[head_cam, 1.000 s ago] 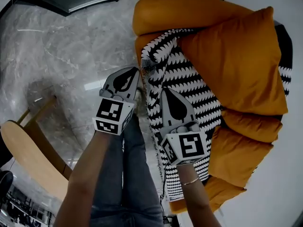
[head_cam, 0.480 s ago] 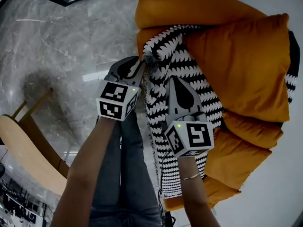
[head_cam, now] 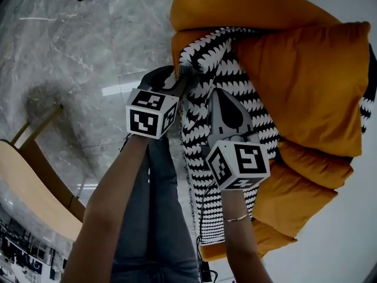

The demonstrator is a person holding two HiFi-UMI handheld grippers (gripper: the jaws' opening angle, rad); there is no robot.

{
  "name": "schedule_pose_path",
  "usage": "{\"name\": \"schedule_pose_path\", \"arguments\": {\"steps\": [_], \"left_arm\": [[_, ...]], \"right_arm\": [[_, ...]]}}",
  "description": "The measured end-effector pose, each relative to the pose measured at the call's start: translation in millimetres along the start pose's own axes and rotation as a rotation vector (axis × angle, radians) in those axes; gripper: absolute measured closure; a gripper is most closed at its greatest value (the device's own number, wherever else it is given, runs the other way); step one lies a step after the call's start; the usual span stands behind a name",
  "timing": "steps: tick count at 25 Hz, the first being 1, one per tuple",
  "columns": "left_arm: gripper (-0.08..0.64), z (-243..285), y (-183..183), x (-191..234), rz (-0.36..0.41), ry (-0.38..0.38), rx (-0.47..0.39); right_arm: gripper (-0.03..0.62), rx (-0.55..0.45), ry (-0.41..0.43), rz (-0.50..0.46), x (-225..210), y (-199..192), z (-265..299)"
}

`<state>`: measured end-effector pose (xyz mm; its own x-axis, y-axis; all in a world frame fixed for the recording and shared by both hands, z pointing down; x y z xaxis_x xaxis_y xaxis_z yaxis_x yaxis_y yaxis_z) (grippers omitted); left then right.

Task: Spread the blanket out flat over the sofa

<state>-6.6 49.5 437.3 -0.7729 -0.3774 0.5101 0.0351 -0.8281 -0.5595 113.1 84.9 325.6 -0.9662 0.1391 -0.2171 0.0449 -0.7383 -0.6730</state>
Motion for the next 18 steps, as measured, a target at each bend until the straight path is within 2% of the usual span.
{"name": "schedule_pose_path", "arguments": {"steps": [7, 12, 15, 18], "left_arm": [[0.393, 13, -1, 8, -0.016, 0.002, 0.032], [0.456, 23, -9, 4, -0.038, -0.018, 0.048], [0.53, 25, -7, 4, -0.048, -0.036, 0.05], [0.535, 16, 5, 4, -0.062, -0.076, 0.018]], "right_arm": [[0.581, 0.03, 0.002, -0.023, -1, 1, 11], [0.581, 0.033, 0.004, -0.027, -4, -4, 11], [0.581, 0.036, 0.007, -0.031, -3, -6, 14], [0.581, 0.037, 0.006, -0.039, -3, -2, 12]]}}
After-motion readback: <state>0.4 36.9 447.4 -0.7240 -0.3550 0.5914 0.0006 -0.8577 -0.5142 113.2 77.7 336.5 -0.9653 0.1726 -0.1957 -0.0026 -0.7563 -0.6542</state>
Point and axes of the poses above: the fingertips, and each gripper's own axes: z forward along the fingers, x to its left, y out of its top, the point moved 6 cm from there along -z, backward along the fingers, and after that the axes turned 1 degree about -y, right-handed, at the moved point
